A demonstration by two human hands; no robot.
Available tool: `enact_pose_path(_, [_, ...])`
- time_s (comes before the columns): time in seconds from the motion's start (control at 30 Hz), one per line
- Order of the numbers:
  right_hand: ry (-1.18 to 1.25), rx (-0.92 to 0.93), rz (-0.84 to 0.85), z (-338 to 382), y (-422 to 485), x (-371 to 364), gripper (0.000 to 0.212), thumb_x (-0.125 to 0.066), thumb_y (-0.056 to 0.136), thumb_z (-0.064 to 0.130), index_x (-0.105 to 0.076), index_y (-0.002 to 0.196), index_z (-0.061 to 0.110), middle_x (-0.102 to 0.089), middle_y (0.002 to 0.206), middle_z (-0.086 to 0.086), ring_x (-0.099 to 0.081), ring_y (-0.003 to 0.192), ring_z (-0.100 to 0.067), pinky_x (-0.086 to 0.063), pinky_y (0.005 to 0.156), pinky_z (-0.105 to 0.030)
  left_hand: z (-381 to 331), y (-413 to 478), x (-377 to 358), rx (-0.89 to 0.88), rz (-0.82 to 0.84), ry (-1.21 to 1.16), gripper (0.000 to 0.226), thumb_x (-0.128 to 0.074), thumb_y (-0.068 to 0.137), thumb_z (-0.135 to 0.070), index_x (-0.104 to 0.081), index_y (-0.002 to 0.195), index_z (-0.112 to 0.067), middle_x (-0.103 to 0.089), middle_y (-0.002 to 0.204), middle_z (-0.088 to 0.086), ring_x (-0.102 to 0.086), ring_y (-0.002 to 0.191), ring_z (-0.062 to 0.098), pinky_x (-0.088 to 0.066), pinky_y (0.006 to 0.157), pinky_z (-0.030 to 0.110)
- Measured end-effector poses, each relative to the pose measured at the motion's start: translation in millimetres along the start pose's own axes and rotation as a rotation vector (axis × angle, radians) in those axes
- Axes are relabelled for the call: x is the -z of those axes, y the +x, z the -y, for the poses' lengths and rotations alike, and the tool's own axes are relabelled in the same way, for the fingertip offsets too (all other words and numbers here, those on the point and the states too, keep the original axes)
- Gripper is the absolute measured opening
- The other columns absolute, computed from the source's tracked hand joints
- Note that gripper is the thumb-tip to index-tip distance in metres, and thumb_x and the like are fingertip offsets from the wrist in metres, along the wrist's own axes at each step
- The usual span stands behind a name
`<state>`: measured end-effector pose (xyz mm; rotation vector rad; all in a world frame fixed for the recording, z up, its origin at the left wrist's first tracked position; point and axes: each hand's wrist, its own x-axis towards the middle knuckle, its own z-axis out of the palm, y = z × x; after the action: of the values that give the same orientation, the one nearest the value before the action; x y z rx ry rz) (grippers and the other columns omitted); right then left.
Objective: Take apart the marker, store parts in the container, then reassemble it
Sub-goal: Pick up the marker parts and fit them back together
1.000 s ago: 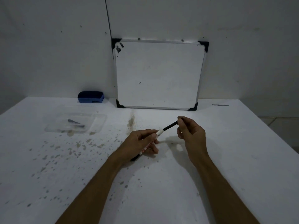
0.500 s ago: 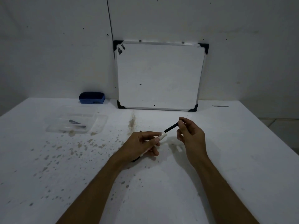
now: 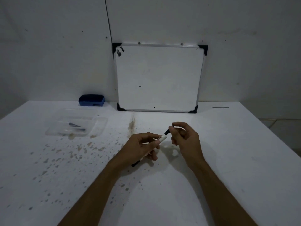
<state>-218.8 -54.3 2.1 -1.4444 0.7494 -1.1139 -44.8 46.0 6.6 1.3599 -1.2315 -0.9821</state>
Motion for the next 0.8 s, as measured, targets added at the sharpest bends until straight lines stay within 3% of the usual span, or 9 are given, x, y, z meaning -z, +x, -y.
enact_pose_path(0.1, [-0.074, 0.035, 0.06, -1.8, -3.5, -9.0, 0.011, -0.071, 0.095, 0.021, -0.076, 0.102, 0.015, -0.074, 0.078, 0.008, -0.061, 0.063, -0.005, -0.051, 0.062, -0.019, -2.4, -1.1, 6.0, 0.004, 0.004, -0.017, 0.025, -0.06, 0.1, -0.026, -0.071, 0.12, -0.018, -0.075, 0.098, 0.008, -0.074, 0.073, 0.032, -0.061, 0.069, 0.036])
enact_pose_path(0.23, [-0.202, 0.081, 0.108, -5.7, -9.5, -24.5, 0.018, -0.064, 0.099, 0.027, -0.077, 0.106, 0.018, -0.069, 0.073, 0.02, -0.063, 0.064, -0.003, -0.048, 0.059, -0.013, -2.2, -5.8, 23.7, 0.031, 0.005, -0.032, 0.025, -0.057, 0.101, -0.024, -0.07, 0.121, -0.015, -0.072, 0.097, 0.01, -0.07, 0.069, 0.032, -0.061, 0.069, 0.036])
enact_pose_path(0.37, [-0.262, 0.119, 0.159, -11.2, -3.5, -34.1, 0.025, -0.05, 0.106, 0.029, -0.074, 0.115, 0.026, -0.071, 0.091, 0.01, -0.06, 0.069, -0.004, -0.05, 0.063, -0.02, -1.8, -9.2, 47.5, 0.071, -0.071, -0.111, 0.027, -0.054, 0.103, -0.022, -0.069, 0.122, -0.012, -0.072, 0.098, 0.012, -0.068, 0.068, 0.03, -0.06, 0.067, 0.038])
enact_pose_path(0.47, [-0.487, 0.112, 0.154, -15.3, 16.4, -44.1, 0.017, -0.058, 0.102, 0.03, -0.07, 0.115, 0.031, -0.069, 0.102, 0.011, -0.062, 0.075, -0.003, -0.051, 0.071, -0.022, 7.0, -9.8, 66.0, 0.076, -0.201, -0.233, 0.026, -0.054, 0.103, -0.022, -0.069, 0.12, -0.009, -0.069, 0.101, 0.015, -0.065, 0.066, 0.027, -0.061, 0.067, 0.039])
enact_pose_path(0.6, [-0.81, 0.076, 0.305, -28.1, 23.8, -60.7, 0.051, -0.067, 0.086, 0.063, -0.065, 0.126, 0.033, -0.062, 0.114, 0.011, -0.062, 0.091, -0.006, -0.055, 0.086, -0.029, 20.4, -9.9, 72.9, 0.053, -0.394, -0.305, 0.025, -0.057, 0.102, -0.021, -0.068, 0.121, -0.01, -0.07, 0.096, 0.012, -0.064, 0.063, 0.021, -0.062, 0.062, 0.037])
enact_pose_path(0.7, [-0.967, 0.146, 0.23, -37.3, 25.2, -70.9, 0.049, -0.066, 0.084, 0.066, -0.073, 0.119, 0.032, -0.065, 0.114, 0.009, -0.065, 0.098, -0.011, -0.052, 0.089, -0.029, 19.3, -6.3, 66.1, 0.076, -0.383, -0.221, 0.023, -0.057, 0.102, -0.023, -0.068, 0.121, -0.014, -0.072, 0.096, 0.012, -0.064, 0.061, 0.022, -0.055, 0.048, 0.031])
enact_pose_path(0.8, [-0.884, 0.163, 0.183, -40.9, 27.7, -71.0, 0.033, -0.062, 0.094, 0.053, -0.076, 0.114, 0.031, -0.071, 0.11, 0.007, -0.066, 0.096, -0.01, -0.054, 0.09, -0.031, 17.6, 0.8, 58.2, 0.099, -0.299, -0.028, 0.024, -0.057, 0.103, -0.025, -0.067, 0.123, -0.017, -0.075, 0.095, 0.008, -0.066, 0.062, 0.022, -0.05, 0.044, 0.026])
